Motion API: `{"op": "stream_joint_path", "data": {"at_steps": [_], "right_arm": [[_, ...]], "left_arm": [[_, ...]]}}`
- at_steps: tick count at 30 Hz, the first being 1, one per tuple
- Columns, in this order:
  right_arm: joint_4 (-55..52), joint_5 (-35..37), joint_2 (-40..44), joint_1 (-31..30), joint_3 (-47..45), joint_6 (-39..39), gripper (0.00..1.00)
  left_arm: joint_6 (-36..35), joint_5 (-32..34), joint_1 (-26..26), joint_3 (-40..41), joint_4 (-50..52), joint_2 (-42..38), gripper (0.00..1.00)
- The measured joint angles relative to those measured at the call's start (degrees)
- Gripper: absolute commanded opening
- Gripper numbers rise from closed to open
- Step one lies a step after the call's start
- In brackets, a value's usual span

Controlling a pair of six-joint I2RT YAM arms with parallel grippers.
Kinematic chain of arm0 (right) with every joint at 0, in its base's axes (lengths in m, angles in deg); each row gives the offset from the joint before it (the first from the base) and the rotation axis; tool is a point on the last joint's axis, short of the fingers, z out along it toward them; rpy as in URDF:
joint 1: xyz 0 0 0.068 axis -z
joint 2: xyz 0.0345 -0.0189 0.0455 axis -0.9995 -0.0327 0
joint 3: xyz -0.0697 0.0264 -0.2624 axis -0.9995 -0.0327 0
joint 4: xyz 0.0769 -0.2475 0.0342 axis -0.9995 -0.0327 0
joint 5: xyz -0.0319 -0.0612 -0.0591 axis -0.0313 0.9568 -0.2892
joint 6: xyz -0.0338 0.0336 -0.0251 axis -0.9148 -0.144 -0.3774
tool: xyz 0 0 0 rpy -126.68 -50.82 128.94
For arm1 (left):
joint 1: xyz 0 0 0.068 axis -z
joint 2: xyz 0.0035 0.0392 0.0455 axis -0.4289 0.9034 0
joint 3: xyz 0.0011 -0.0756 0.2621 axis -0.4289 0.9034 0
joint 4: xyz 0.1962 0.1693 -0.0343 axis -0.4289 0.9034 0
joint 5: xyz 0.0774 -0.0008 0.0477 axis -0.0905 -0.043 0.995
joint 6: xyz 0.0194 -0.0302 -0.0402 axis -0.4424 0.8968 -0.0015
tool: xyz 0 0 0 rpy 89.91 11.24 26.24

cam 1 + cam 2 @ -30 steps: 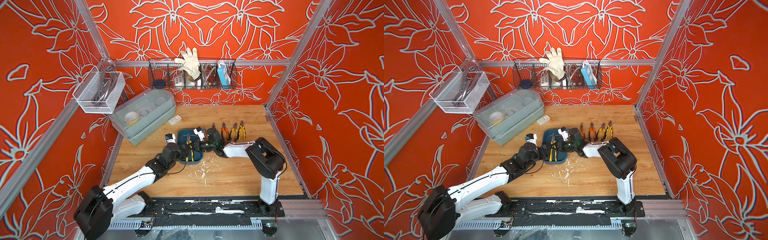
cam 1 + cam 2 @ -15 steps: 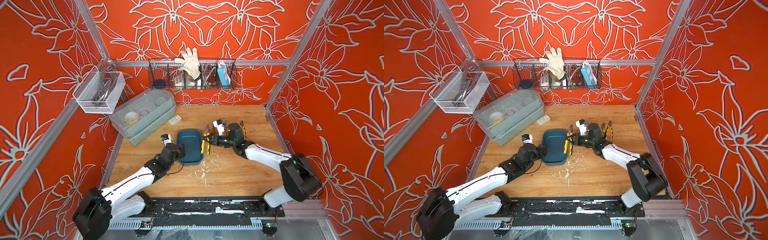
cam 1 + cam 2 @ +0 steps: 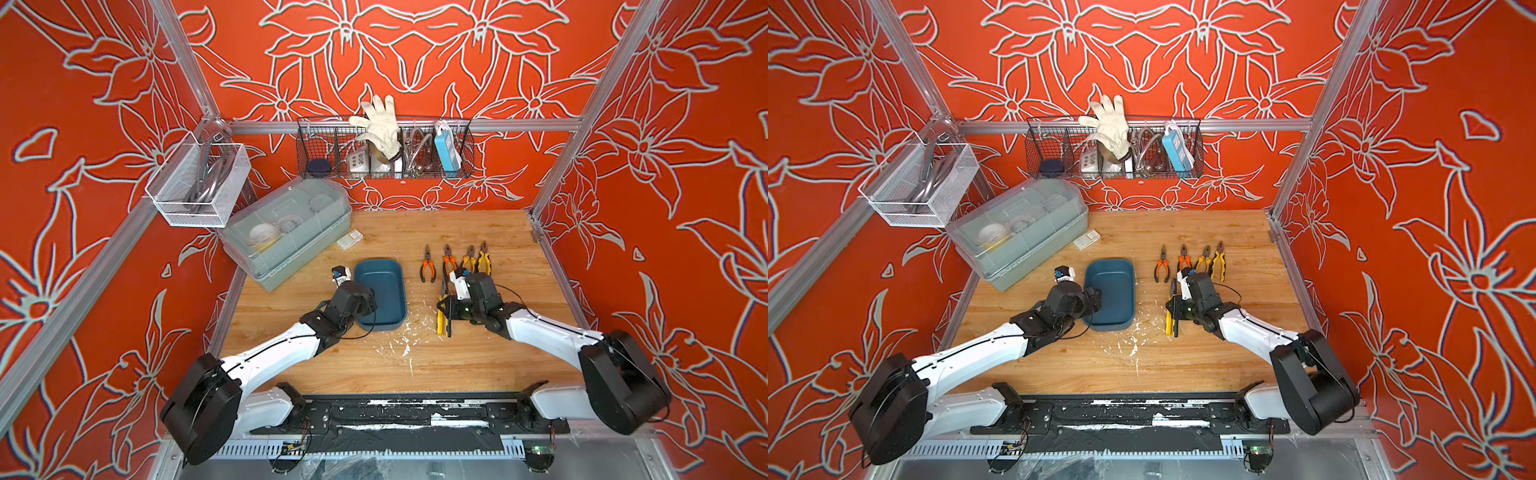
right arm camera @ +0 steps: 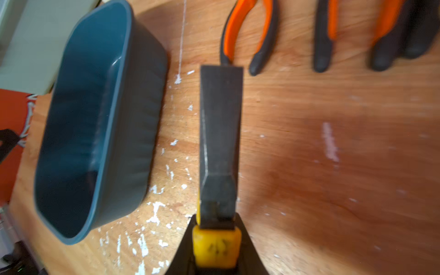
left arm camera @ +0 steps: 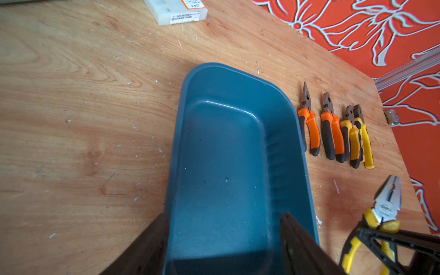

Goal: Take the pliers out of the storage box
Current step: Place the pliers at the center of the board.

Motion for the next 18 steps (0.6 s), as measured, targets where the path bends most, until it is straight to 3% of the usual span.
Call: {"op": "stream_joint_path", "data": {"at_steps": [10, 18], "right_arm": [[11.32, -17.22, -15.85, 0.66, 4.33, 7.19, 0.00], [14.29, -20.61, -19.47, 0.76, 5.25, 11.34, 0.00]], "left_arm": [[-0.39, -1.42, 0.00, -1.81, 1.44, 2.51, 0.72], [-0.81, -1.46, 0.00, -1.90, 1.70, 2.60, 0.72]]}}
